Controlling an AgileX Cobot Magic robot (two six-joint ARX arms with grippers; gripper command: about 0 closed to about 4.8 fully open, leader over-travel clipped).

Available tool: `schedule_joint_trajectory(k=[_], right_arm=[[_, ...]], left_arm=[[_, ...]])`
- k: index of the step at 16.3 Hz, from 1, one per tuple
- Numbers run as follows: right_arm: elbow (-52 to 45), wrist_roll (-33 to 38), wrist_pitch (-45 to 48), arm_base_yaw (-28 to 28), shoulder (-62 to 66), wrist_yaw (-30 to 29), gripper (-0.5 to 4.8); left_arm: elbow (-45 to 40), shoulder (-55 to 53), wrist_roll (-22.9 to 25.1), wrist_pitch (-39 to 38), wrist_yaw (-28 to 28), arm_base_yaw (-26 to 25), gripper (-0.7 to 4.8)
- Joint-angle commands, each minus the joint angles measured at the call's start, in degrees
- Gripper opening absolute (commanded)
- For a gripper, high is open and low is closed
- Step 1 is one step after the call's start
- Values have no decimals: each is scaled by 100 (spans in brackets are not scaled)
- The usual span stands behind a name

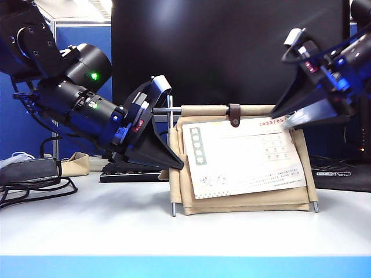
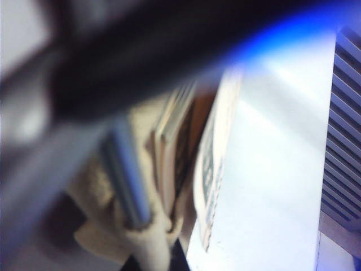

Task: Turn one page of the calendar.

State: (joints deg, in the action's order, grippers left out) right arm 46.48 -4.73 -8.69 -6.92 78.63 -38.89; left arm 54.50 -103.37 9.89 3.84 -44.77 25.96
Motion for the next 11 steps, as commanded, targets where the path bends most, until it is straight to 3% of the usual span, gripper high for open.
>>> schedule_joint_trajectory(k=[1, 5, 11], right_arm=[[17, -77, 9, 7, -70, 48, 203], [17, -133, -79, 2, -74, 570, 203], [17, -131, -20, 0, -72, 332, 203]], left_arm=[[-17, -15, 83, -120, 127, 7, -6], [-17, -15, 83, -105, 127, 7, -6], [-17, -15, 85, -105, 127, 7, -6]])
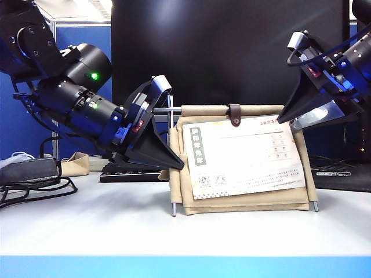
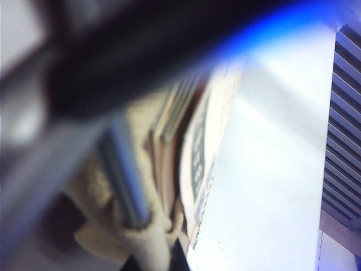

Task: Turn one page of the calendar.

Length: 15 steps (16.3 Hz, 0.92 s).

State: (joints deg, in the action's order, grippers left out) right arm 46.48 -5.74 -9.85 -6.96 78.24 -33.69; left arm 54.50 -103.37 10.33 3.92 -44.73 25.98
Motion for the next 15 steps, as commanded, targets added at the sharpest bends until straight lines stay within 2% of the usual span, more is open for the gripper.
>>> schedule_joint_trajectory(k=[1, 8, 15], right_arm=[[17, -28, 118, 4, -31, -481, 203], [4, 144, 31, 0, 387, -1963, 203], [-411, 170, -17, -35, 717, -2155, 203]], left_arm=[[-17, -15, 39, -109, 122, 4, -6], [-17, -15, 31, -90, 122, 4, -6], [-17, -15, 39, -83, 127, 4, -6]])
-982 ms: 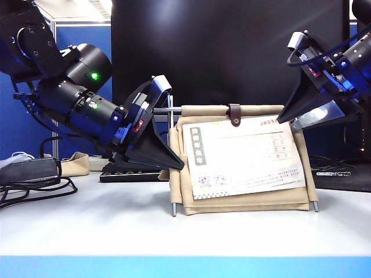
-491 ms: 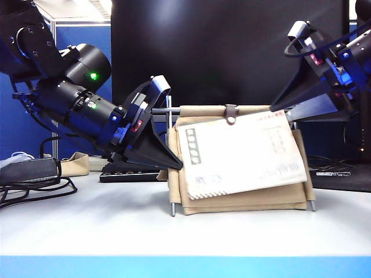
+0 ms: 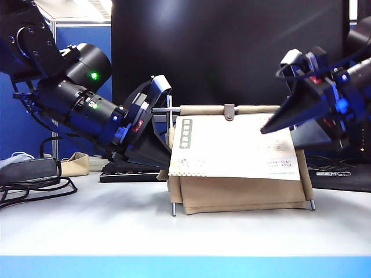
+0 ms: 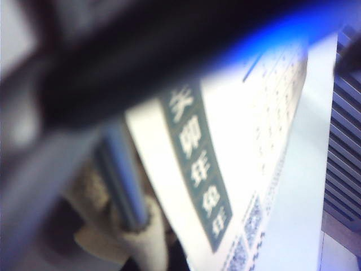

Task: Turn one page of the calendar.

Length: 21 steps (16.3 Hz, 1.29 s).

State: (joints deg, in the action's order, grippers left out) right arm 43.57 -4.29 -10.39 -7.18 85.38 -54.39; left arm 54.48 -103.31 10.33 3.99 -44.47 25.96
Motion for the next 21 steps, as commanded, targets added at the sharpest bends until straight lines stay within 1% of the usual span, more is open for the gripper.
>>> schedule_joint_trajectory(k=[1, 4, 6, 10, 13, 16, 17, 21], right_arm=[[-192, 33, 35, -13, 2, -85, 203], [-302, 166, 111, -15, 2, -138, 203], [-302, 339, 267, -24, 4, -280, 203], [-302, 470, 330, -310, 22, -282, 200], [-302, 610, 297, -350, 221, -262, 191], [-302, 634, 291, -350, 310, -376, 2], [-299, 695, 302, -350, 310, -417, -7], [-291, 780, 463, -339, 269, -1467, -7]], left_arm=[[-15, -22, 37, -66, 98, 7, -6], [-15, -22, 39, -44, 101, 7, -6], [-15, -22, 39, -44, 101, 7, -6], [-15, -22, 39, -44, 103, 7, -6], [-15, -22, 37, -42, 103, 7, -6], [-15, -22, 33, -52, 101, 7, -6], [-15, -22, 33, -57, 101, 7, -6], [-15, -22, 39, -127, 74, 7, -6]])
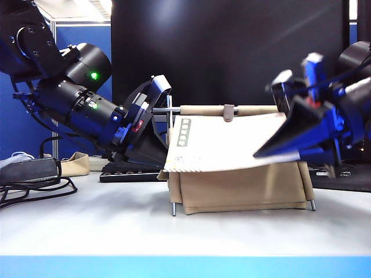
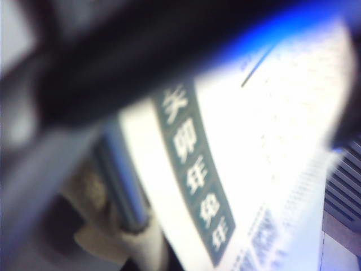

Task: Turn one page of the calendar.

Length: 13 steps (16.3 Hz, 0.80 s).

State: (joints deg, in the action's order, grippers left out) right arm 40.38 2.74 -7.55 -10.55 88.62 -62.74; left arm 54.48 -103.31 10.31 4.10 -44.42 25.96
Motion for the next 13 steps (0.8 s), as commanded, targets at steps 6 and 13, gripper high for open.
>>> schedule_joint_trajectory(k=[6, 13], right_arm=[[35, 201, 192, 232, -540, -820, -7], [46, 1523, 1408, 986, -1104, -1093, -7]], left_arm=[[-15, -22, 68, -188, 87, 7, -6], [-15, -22, 131, -142, 68, 7, -6]])
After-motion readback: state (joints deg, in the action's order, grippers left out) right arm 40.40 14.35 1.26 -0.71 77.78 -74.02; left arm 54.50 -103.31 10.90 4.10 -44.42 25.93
